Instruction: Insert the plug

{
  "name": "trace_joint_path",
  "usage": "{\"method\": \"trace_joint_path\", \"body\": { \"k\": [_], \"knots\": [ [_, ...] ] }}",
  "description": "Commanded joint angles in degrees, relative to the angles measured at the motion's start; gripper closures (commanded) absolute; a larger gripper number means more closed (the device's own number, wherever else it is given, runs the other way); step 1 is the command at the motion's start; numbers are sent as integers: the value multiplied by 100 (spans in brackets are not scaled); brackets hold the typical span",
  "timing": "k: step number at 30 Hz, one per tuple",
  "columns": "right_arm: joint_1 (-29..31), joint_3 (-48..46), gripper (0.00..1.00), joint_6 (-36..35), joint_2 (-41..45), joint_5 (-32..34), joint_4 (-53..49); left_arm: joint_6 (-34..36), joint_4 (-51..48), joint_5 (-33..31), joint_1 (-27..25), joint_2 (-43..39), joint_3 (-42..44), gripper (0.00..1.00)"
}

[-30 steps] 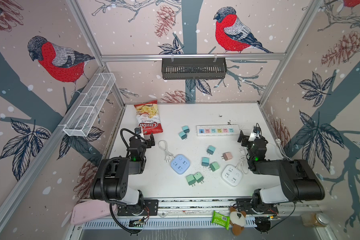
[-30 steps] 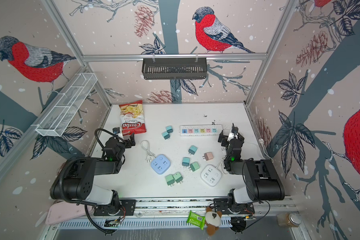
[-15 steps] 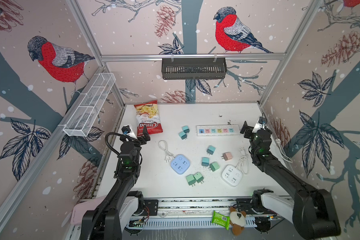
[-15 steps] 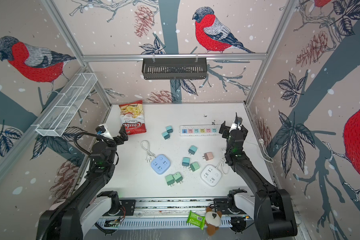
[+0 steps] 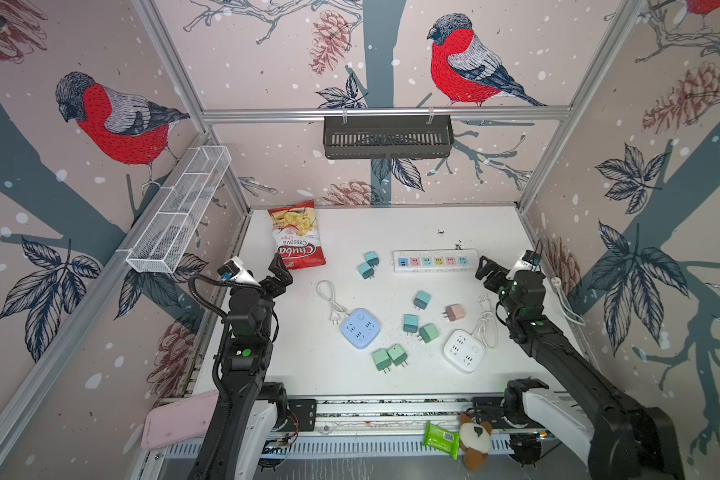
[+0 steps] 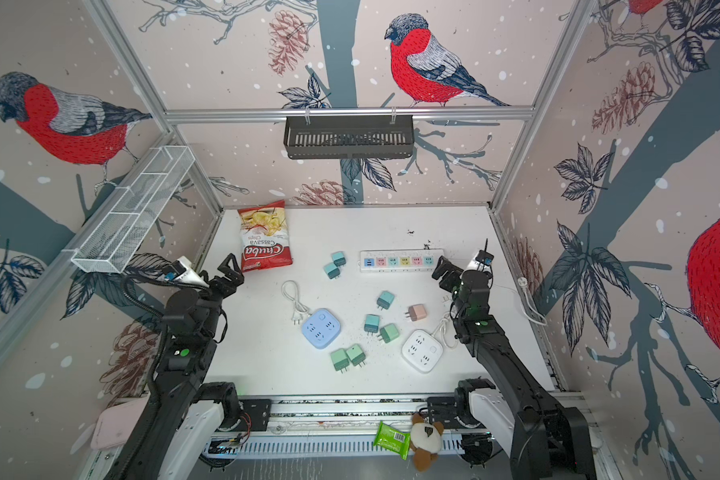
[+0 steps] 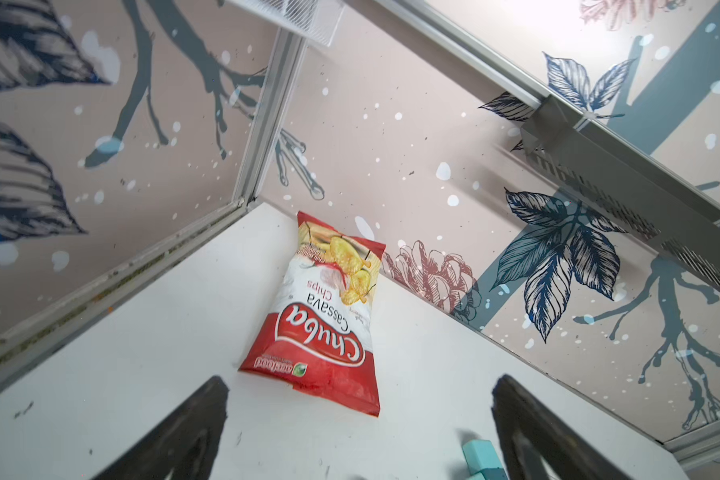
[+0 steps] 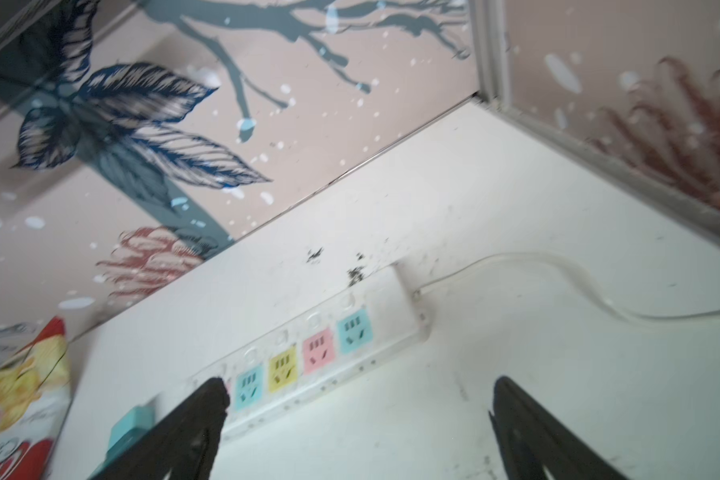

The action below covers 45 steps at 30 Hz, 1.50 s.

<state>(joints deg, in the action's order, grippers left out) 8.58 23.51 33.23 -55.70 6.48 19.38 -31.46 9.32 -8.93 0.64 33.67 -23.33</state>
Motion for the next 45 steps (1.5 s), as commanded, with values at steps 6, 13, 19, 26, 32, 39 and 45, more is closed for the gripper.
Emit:
{"method": "trace_joint_path", "body": {
  "k": [6, 13, 19, 26, 32, 39, 45],
  "knots": [
    [392, 881, 10, 389, -685, 376, -713, -464, -844, 1242, 16, -125, -406, 20],
    [32, 1620, 14, 141, -1420, 45, -1071, -802, 160, 2072, -856, 1035, -661, 28],
    [-572, 1726, 14, 86, -1951, -407, -952, -371, 194, 727, -2534, 2166, -1446, 27],
    [-1006, 2250, 18, -16, -2972, -645, -945, -232, 292, 863, -3022, 3589, -2280, 27],
    [-1008, 2676, 19, 115, -3848, -906, -452, -56, 167, 999, -3252, 4760, -3001, 27],
    [-914, 3226, 21, 148, -4875, -1254, -356, -45, -99, 1385, -3435, 6296, -4162, 29],
    [-674, 3721, 23, 4, -5355, -1180, -652, 16, -525, 1530, -3536, 7532, -5282, 33]
  ]
}}
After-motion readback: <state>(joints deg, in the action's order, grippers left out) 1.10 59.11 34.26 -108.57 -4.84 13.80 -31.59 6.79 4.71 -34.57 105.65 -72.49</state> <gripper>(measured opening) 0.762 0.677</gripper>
